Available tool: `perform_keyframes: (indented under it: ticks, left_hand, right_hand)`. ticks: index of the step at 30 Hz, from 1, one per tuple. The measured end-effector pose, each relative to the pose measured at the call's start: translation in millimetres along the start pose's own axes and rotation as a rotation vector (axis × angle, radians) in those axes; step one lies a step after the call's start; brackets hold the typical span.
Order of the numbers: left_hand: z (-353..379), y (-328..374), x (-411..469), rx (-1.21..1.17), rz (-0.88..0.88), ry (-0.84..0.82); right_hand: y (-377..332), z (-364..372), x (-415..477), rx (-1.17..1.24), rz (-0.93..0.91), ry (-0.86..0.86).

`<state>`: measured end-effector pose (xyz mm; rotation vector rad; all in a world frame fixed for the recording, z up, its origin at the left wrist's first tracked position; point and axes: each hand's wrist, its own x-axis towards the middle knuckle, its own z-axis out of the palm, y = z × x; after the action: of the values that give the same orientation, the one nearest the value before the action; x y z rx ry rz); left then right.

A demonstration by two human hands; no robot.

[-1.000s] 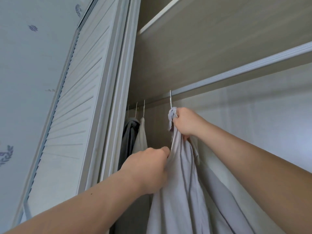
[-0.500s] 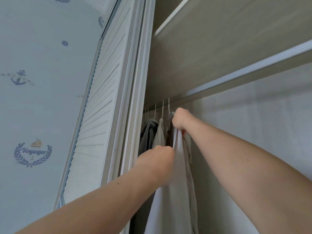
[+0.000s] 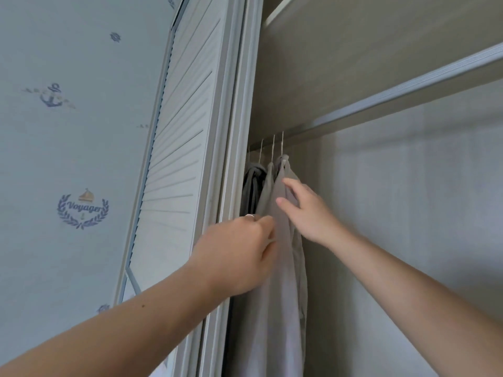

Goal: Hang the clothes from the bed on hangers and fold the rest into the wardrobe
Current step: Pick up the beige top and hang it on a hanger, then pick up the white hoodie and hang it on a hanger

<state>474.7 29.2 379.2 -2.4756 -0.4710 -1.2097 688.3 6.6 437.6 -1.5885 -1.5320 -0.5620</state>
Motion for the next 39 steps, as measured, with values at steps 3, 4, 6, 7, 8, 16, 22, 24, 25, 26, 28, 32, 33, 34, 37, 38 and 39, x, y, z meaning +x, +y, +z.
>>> perform_keyframes:
  ticks: [3,4,6,7,8,16,22,24,25,26,28,32,33,34,37,38,39]
  left_hand:
    - [-14,-13,-43,0.032,-0.039,0.042]
    - [-19,-18,-60,0.044,-0.062,0.042]
    - [-31,-29,-99,0.067,-0.136,0.031]
    - [-38,-33,-120,0.081,-0.181,0.017]
    - [-47,-37,-142,0.099,-0.22,-0.001]
    - [-137,-57,-339,0.217,-0.541,-0.217]
    - [-239,-42,-508,0.325,-0.84,-0.332]
    - [-274,-30,-564,0.392,-0.964,-0.373]
    - [-291,-23,-591,0.42,-1.028,-0.387]
    - [-307,-14,-617,0.44,-1.088,-0.397]
    - [-339,7,-668,0.481,-1.202,-0.412]
    - [-391,56,-760,0.582,-1.459,-0.429]
    - [-401,69,-779,0.598,-1.526,-0.426]
    - [-411,82,-797,0.614,-1.594,-0.42]
    - [-434,118,-841,0.656,-1.789,-0.376]
    - [-441,129,-853,0.666,-1.847,-0.364]
    - [-448,138,-865,0.672,-1.901,-0.357]
  right_hand:
    - [-28,15,-53,-0.022,-0.117,0.027]
    - [-40,21,-71,-0.044,-0.156,0.025]
    - [-68,35,-108,-0.11,-0.218,-0.003]
    - [-83,43,-126,-0.138,-0.244,-0.029]
    - [-98,51,-143,-0.154,-0.267,-0.064]
    - [-241,119,-258,-0.119,-0.396,-0.363]
    - [-373,168,-353,0.071,-0.516,-0.6]
    - [-419,184,-387,0.146,-0.566,-0.672]
    - [-442,191,-404,0.18,-0.598,-0.708]
    - [-464,198,-420,0.214,-0.631,-0.746]
    - [-510,210,-453,0.29,-0.704,-0.828]
    - [-596,230,-517,0.394,-0.887,-0.941]
    - [-615,234,-532,0.417,-0.925,-0.969]
    - [-634,238,-547,0.439,-0.959,-1.0]
    - [-683,249,-589,0.504,-1.043,-1.088]
    - [-697,252,-603,0.534,-1.063,-1.124]
    - [-711,256,-616,0.566,-1.079,-1.165]
